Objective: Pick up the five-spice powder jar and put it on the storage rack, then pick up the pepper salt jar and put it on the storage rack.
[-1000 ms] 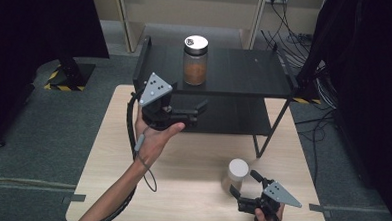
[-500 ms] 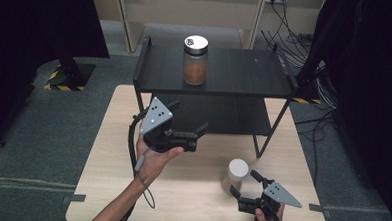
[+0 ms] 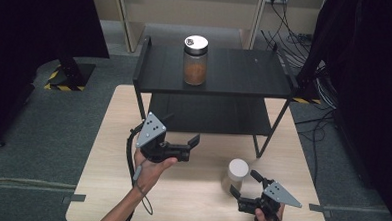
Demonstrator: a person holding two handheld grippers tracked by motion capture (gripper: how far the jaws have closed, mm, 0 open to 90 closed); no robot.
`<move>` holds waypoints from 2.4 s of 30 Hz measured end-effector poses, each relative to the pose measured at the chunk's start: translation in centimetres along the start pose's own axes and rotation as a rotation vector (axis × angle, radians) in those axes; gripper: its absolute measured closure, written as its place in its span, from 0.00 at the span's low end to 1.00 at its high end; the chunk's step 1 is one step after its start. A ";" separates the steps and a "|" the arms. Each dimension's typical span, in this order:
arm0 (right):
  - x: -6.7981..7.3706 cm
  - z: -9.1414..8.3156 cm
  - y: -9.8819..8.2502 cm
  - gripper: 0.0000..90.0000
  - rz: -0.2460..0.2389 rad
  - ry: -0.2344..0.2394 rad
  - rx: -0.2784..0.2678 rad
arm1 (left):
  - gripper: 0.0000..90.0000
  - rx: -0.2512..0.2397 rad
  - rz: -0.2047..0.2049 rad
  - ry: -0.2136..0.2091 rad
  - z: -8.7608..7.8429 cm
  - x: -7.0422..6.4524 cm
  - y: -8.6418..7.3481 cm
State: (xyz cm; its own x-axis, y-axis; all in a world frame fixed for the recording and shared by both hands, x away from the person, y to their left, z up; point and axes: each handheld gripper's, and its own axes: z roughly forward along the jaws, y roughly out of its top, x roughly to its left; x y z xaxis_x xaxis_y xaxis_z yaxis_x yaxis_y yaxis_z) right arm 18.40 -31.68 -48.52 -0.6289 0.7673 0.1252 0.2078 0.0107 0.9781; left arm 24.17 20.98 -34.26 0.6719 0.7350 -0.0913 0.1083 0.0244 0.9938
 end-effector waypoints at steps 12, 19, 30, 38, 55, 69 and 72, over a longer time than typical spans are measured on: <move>0.0 0.0 0.0 0.05 0.000 -0.001 0.002 | 0.00 -0.004 -0.014 -0.025 0.1 1.2 -3.5; 0.0 0.0 0.0 0.05 0.000 0.000 0.002 | 0.00 0.002 -0.025 -0.039 0.4 1.7 -5.6; 0.0 0.2 0.0 0.05 0.006 0.000 0.005 | 0.00 0.017 -0.045 -0.035 0.7 2.8 -9.6; -0.2 0.2 0.0 0.05 0.008 0.000 0.002 | 0.00 0.040 -0.028 -0.006 1.0 3.7 -12.3; -0.2 0.2 0.1 0.05 0.004 0.008 0.002 | 0.00 0.052 -0.009 0.025 1.3 3.6 -14.5; -0.2 0.2 -0.1 0.05 0.009 0.006 -0.007 | 0.00 0.060 -0.013 0.023 1.4 3.4 -14.6; -0.1 0.2 -0.1 0.05 0.003 0.010 -0.013 | 0.00 0.059 -0.012 0.022 1.3 3.4 -14.6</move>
State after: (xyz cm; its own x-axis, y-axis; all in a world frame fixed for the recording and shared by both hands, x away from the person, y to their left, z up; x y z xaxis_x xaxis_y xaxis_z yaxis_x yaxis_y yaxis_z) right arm 18.58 -31.65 -48.66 -0.6356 0.7611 0.1293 0.1997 0.0003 0.9799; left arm 25.88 22.22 -49.12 0.6544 0.7494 -0.1010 0.1595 -0.0062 0.9872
